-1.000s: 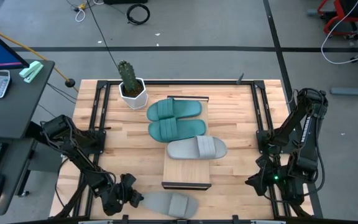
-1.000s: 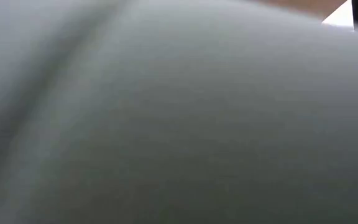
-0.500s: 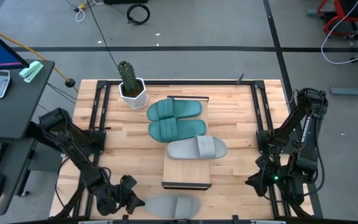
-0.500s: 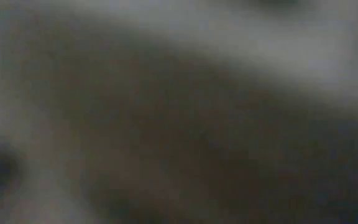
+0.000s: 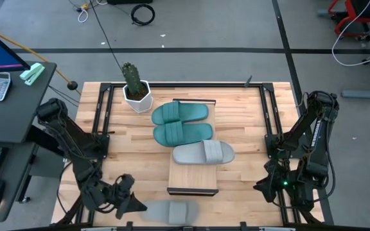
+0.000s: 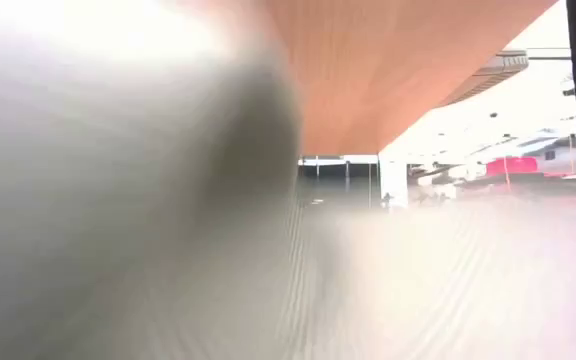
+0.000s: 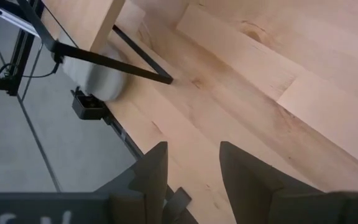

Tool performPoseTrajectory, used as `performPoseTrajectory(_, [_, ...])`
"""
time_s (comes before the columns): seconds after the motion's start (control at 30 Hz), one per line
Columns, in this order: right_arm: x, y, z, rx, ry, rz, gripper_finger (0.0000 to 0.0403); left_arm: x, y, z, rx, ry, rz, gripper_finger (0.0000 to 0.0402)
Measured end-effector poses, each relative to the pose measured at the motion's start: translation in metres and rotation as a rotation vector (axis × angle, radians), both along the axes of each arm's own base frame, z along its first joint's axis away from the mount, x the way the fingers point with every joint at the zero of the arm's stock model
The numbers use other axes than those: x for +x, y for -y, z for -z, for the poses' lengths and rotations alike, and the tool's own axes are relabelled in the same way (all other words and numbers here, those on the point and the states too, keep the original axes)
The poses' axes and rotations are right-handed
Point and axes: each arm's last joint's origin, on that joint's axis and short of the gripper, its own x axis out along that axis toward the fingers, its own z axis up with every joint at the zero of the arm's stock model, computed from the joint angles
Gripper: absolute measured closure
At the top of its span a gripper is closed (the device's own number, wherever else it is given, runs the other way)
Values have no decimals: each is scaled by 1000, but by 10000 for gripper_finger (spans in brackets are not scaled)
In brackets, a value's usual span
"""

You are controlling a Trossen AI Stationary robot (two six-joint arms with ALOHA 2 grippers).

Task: Pick and place slides into the shelf
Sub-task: Put the gray slide on the shelf

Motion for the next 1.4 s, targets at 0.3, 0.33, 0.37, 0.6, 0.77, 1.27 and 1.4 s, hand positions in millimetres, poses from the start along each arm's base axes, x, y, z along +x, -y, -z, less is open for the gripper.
performPoseTrajectory(0.3, [1, 0, -1, -14, 29, 7, 250, 1, -14, 23, 28, -218, -104, 386])
performPoseTrajectory(0.33, [1, 0, -1, -14, 29, 7, 250, 1, -16, 25, 30, -246, -105, 379])
performPoseTrajectory(0.37, [1, 0, -1, -15, 29, 5, 250, 2, -18, 27, 35, -276, -102, 372])
performPoseTrajectory(0.6, [1, 0, -1, -18, 30, 1, 250, 7, -29, 37, 29, -475, -22, 297])
performPoseTrajectory(0.77, [1, 0, -1, -19, 30, 1, 250, 11, -35, 40, -12, -551, -34, 227])
performPoseTrajectory(1.27, [1, 0, -1, -25, 32, -6, 250, 33, -5, 100, -166, -792, 3, 145])
performPoseTrajectory(1.4, [1, 0, -1, -20, 33, -6, 250, 35, 1, 112, -181, -848, 33, 150])
